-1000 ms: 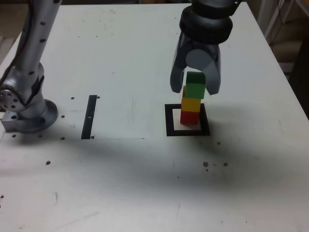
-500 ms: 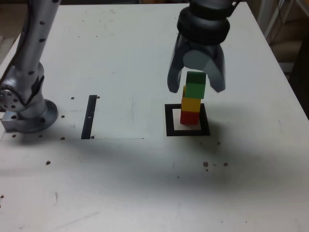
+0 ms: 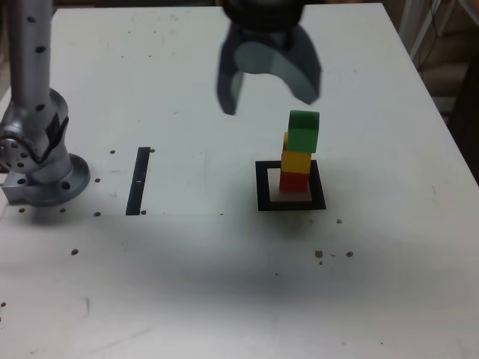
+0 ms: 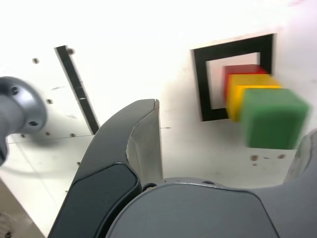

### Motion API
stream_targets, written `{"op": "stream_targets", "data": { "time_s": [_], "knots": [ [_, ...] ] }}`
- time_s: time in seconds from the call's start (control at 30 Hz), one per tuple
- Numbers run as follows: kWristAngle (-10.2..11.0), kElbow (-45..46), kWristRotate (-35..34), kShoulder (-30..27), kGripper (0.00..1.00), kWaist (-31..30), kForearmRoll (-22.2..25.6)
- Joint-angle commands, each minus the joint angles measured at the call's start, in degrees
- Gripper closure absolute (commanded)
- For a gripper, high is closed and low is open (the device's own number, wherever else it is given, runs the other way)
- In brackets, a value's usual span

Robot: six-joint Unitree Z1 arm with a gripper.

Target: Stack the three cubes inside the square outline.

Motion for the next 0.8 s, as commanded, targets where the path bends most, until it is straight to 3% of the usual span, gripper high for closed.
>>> {"op": "stream_targets", "data": {
  "time_s": [0.0, 0.53, 0.77],
  "knots": [
    [0.0, 2.0, -0.4, -2.2, 0.01, 0.1, -0.4],
    [-0.8, 23.3, -2.5, -13.9, 0.01, 0.1, -5.5],
    [-2.3, 31.8, -2.9, -17.2, 0.01, 0.7, -8.7]
  ]
}}
